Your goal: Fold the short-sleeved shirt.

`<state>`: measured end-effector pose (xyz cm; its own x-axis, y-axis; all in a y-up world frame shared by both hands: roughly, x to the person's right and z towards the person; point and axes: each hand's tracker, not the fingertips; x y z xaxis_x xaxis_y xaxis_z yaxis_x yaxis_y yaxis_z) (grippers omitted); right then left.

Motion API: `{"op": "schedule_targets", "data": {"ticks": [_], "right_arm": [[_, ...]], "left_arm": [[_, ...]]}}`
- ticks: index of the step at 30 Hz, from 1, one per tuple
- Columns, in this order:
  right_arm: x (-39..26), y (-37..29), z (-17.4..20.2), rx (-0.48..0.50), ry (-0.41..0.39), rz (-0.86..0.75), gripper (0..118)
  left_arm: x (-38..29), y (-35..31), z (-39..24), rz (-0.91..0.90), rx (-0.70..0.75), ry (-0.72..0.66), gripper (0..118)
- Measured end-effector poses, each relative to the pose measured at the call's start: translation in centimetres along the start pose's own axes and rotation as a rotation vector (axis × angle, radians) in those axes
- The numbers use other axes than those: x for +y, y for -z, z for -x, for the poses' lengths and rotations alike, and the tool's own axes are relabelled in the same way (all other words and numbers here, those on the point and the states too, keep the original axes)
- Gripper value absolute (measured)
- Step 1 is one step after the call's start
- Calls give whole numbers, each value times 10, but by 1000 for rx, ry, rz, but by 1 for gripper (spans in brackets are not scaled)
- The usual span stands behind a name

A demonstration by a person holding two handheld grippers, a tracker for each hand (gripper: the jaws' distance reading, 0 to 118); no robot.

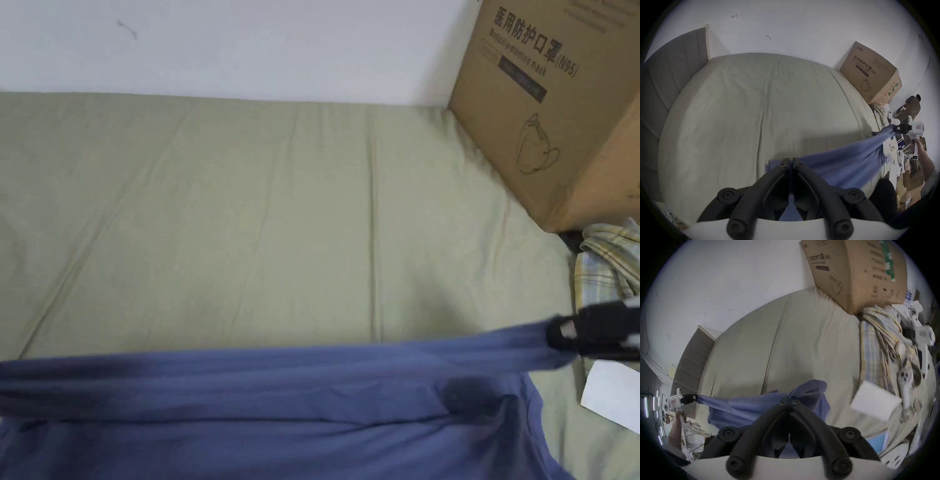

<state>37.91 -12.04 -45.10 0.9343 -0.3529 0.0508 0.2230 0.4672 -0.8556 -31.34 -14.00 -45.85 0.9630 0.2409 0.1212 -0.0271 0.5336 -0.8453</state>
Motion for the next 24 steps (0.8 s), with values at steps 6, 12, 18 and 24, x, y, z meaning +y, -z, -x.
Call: {"op": "schedule_targets", "data": {"ticks": [6, 12, 18, 24], "right_arm": [[-78, 12, -19, -54, 19, 112, 0], [-100, 35, -16, -117, 24, 135, 11], [-90, 21, 26, -146, 16, 127, 103], [-91, 10, 100, -92, -118, -24, 104]], "left_arm": [[-70, -1, -5, 119, -15, 13, 0], [-89, 6, -2, 142, -14, -61, 7], [-78, -24, -7, 86, 4, -114, 92], [-73, -74, -57, -240, 128, -66, 107]]}}
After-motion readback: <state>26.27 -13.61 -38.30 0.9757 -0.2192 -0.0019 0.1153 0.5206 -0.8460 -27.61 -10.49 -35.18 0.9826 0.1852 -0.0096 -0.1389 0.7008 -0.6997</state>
